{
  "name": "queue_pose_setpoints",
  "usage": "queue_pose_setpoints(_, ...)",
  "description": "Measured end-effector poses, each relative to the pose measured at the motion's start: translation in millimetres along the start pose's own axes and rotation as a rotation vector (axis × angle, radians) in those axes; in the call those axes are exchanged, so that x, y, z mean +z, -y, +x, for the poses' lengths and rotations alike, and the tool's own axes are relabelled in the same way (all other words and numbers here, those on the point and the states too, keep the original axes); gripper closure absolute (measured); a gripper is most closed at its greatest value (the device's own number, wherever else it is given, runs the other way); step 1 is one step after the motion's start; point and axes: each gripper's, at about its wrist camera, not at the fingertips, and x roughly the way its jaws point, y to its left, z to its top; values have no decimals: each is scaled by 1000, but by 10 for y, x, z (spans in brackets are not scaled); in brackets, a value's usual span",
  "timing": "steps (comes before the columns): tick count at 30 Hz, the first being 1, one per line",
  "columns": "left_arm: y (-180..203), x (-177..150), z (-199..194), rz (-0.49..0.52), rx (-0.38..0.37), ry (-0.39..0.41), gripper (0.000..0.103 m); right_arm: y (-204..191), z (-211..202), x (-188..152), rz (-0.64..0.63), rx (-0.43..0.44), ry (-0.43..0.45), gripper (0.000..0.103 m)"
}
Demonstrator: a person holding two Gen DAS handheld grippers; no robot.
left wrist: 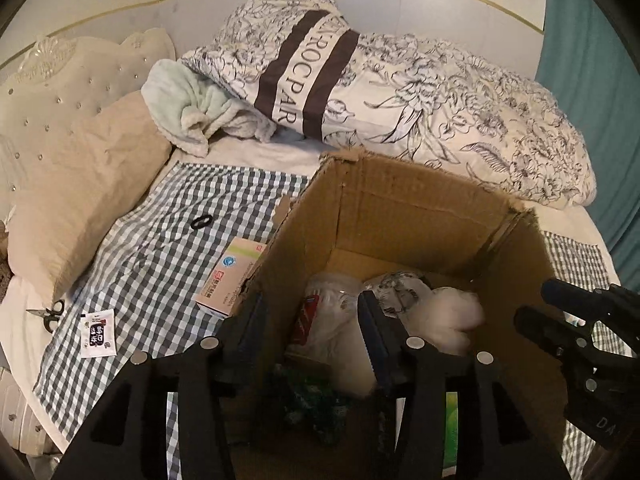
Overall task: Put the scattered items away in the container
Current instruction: 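Lower the tape roll and lace cloth into the box and open both tools, then withdraw both open tools up out of the cardboard box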
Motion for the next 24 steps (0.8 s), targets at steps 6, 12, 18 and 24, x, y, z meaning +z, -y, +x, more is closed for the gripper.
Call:
queue_pose_setpoints(6,45,50,-265,1,0,39,47,4,-294,18,6,-16,41,60)
queue_pose_setpoints(12,144,80,-605,23,9,103,32,20,-608,20,14,-30,89,51)
queue_pose_setpoints(18,236,118,-915,26,10,157,22,53,-955,2,19,-45,137,49)
queue_pose_setpoints(24,340,125,-1215,25,1,211,15,125,-1312,-51,37,-67,189,41)
